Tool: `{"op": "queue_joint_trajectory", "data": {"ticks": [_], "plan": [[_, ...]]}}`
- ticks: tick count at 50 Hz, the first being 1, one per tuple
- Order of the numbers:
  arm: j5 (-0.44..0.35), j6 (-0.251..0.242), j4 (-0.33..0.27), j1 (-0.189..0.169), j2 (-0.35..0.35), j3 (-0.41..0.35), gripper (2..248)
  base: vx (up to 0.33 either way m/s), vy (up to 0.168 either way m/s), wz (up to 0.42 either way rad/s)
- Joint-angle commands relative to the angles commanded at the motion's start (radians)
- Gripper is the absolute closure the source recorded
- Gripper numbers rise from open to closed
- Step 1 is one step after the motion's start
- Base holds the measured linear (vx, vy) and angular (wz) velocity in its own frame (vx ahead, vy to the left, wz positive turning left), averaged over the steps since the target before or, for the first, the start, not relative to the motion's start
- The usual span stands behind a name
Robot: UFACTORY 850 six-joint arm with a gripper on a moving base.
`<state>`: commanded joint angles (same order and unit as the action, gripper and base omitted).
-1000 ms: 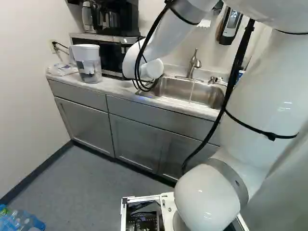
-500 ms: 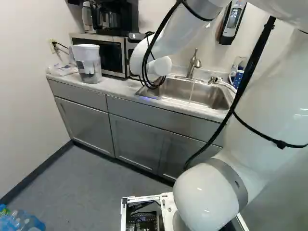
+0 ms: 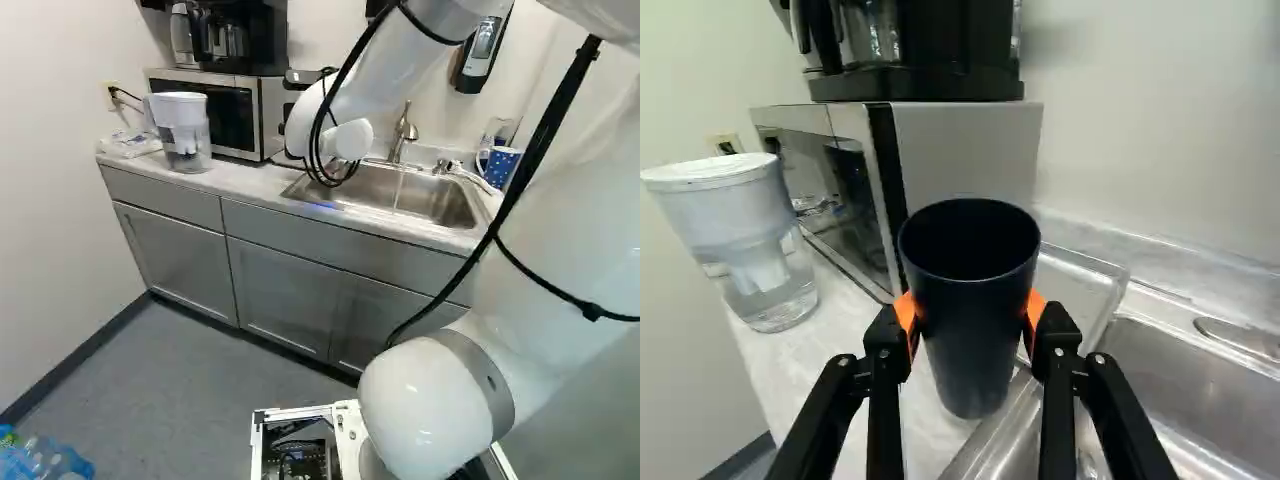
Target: Rinse the cup and place it in the tray
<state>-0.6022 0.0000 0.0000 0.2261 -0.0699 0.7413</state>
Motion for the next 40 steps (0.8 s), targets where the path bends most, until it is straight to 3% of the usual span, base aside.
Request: {"op": "queue_joint_trajectory", "data": {"ticks": [40], "plan": [[0.000,0.000,0.007,-0.122,-0.037,-0.035,127,0.000,0.000,0.000]]}}
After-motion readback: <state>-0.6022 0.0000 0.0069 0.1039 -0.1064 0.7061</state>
